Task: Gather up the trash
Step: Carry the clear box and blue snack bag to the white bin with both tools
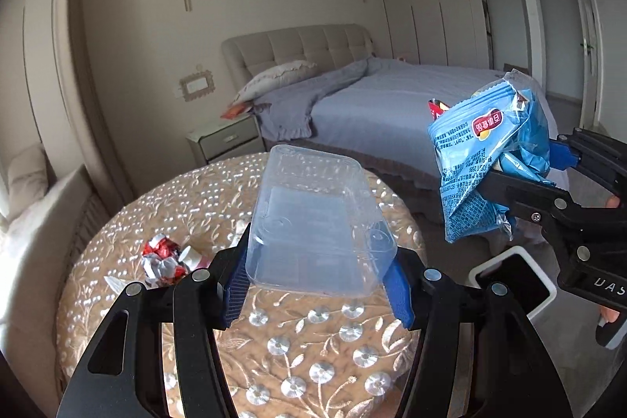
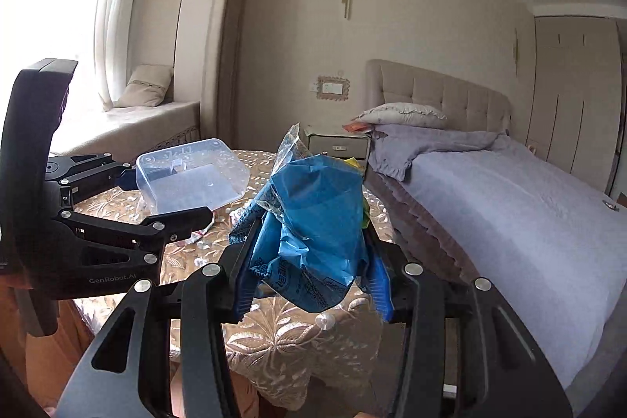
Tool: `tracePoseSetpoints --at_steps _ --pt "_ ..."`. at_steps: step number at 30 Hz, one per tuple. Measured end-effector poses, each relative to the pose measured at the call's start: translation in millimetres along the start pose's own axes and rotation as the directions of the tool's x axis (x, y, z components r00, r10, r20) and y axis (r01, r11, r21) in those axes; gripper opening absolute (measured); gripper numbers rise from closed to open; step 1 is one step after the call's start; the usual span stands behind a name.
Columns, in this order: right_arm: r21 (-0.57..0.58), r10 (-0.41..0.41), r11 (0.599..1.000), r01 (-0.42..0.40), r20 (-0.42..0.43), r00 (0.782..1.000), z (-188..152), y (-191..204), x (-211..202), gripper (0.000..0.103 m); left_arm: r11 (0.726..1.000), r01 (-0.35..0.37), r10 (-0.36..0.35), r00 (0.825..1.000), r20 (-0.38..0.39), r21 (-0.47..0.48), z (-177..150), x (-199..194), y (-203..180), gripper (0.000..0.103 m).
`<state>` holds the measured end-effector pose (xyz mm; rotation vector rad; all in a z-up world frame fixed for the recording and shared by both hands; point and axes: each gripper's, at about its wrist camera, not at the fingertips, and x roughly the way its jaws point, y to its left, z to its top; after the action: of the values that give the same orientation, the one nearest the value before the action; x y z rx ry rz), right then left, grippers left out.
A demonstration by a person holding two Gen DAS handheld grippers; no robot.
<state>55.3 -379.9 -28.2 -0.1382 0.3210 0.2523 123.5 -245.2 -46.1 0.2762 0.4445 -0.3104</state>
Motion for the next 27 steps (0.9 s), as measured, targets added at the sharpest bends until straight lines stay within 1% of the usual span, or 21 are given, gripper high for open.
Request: tracePoseSetpoints --at_steps 5,9,14,16,19,21,23,25,27 --pt "0.054 -0.085 0.995 0.086 -0.019 0.996 -21 -36 -17 0.049 0.995 0.084 -0.084 0.996 -0.009 0.060 3 16 -44 0.057" --pt "0.101 -0.147 0.983 0.151 -0.044 0.988 -42 -64 -27 0.048 0.982 0.151 -0.148 0.988 -0.036 0.114 1 34 -82 0.057" --pt "0.169 -0.227 0.955 0.242 -0.102 0.968 -77 -98 -34 0.048 0.950 0.260 -0.247 0.965 -0.090 0.174 -6 61 -129 0.057" --pt "0.193 -0.262 0.939 0.285 -0.139 0.955 -95 -112 -34 0.049 0.932 0.304 -0.284 0.951 -0.123 0.198 -10 75 -148 0.057" --pt "0.232 -0.297 0.911 0.342 -0.208 0.932 -130 -134 -32 0.049 0.900 0.372 -0.336 0.924 -0.181 0.229 -18 100 -177 0.057" --pt "0.249 -0.321 0.889 0.385 -0.259 0.911 -153 -147 -25 0.049 0.875 0.420 -0.373 0.902 -0.217 0.240 -24 118 -199 0.057" --pt "0.275 -0.321 0.871 0.407 -0.308 0.896 -178 -162 -20 0.049 0.854 0.456 -0.397 0.882 -0.253 0.251 -30 136 -222 0.057" --pt "0.284 -0.331 0.854 0.437 -0.351 0.876 -201 -175 -12 0.049 0.831 0.491 -0.418 0.862 -0.288 0.261 -35 155 -243 0.057" --pt "0.299 -0.326 0.839 0.455 -0.394 0.860 -224 -187 -4 0.049 0.804 0.535 -0.451 0.833 -0.319 0.259 -40 172 -264 0.057"
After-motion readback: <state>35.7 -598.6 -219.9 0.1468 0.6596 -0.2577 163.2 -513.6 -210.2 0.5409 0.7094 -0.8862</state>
